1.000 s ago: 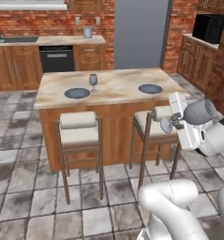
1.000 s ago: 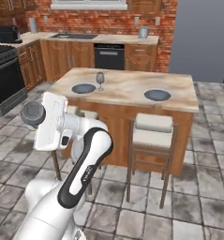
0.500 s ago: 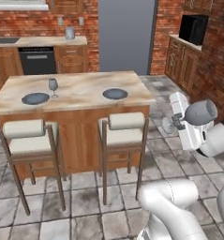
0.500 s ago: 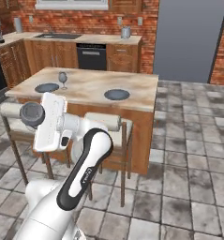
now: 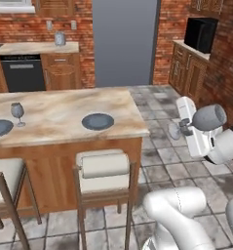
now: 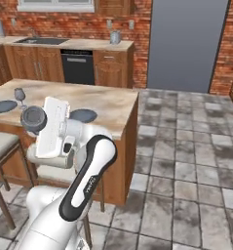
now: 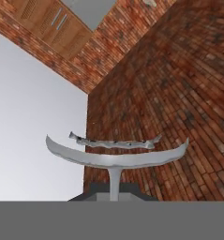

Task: Retrieve the wine glasses from the counter and place one next to each plate.

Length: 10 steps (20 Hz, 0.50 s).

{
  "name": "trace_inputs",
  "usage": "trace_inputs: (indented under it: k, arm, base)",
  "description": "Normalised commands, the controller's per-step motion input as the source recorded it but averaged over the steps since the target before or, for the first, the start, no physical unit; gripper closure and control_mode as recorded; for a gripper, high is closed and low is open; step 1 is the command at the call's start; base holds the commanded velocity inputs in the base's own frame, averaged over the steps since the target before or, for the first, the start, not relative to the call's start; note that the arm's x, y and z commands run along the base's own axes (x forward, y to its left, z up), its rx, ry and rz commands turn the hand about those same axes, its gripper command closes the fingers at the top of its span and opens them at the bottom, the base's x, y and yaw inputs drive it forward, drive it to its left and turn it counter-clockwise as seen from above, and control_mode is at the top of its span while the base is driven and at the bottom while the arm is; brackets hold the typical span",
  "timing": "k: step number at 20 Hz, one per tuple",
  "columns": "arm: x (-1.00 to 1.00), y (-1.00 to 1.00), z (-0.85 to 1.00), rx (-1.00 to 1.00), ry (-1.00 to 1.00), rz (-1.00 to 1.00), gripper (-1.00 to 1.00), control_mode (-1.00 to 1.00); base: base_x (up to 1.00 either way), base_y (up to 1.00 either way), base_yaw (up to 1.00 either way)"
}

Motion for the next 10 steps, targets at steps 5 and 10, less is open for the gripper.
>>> trace_inputs:
  k: [5,10]
  arm:
    - [0.00,0.00,0.00,0.00,0.00,0.00,1.00,1.00]
    - [0.00,0.00,0.00,0.00,0.00,0.00,1.00,1.00]
  base:
    - [1.00,0.03,0.00]
    - [0.96,-0.07,0.01]
